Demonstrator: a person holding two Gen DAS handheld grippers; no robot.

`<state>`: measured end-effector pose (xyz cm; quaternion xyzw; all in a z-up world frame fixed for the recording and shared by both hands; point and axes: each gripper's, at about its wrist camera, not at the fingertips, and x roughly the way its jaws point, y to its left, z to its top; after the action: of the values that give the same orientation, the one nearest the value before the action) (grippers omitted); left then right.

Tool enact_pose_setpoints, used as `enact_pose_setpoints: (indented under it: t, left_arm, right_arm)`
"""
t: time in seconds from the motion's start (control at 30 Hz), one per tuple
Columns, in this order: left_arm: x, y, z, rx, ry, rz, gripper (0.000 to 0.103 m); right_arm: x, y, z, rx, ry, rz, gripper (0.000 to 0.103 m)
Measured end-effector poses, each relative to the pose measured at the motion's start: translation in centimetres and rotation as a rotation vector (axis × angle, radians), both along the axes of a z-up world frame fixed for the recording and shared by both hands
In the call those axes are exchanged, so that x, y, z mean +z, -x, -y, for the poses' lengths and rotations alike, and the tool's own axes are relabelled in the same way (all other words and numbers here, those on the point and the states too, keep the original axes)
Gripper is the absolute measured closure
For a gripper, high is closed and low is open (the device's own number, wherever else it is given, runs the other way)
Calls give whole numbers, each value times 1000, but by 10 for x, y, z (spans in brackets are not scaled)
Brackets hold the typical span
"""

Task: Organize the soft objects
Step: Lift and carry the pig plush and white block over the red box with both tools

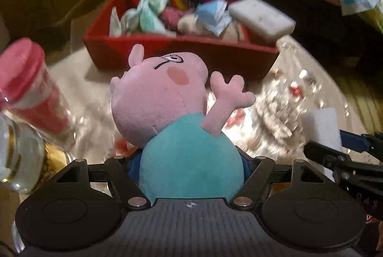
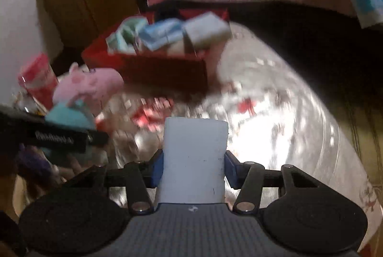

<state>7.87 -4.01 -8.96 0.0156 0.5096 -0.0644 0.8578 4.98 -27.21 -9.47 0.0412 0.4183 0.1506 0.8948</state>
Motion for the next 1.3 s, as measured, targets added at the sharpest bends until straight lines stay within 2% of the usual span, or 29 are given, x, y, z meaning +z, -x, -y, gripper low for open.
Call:
enact_pose_setpoints:
  t: [0.33,0.5,0.63,0.83,1.1,1.3]
  left_arm:
    - [41,-1,-1,31,48,154,31]
    - [54,-5,0,47,56,210,31]
    - [69,-12,-5,74,87,258,31]
    - [86,-34,-7,106,75,329,31]
    - [91,-69,-8,132,66,353,31]
    - [88,-92,-11,147,61,359,31]
  right_arm:
    - [52,-13,0,-44,-116,174,80]
    - [75,-19,-6,-56,-132,275,80]
    - [84,-30,-10,-66,-145,313,80]
    - [99,-53,-17,-78,-173,371,80]
    - [112,-88,-27,-73,-164,424,80]
    - [107,-123,-30,-80,-152,405,80]
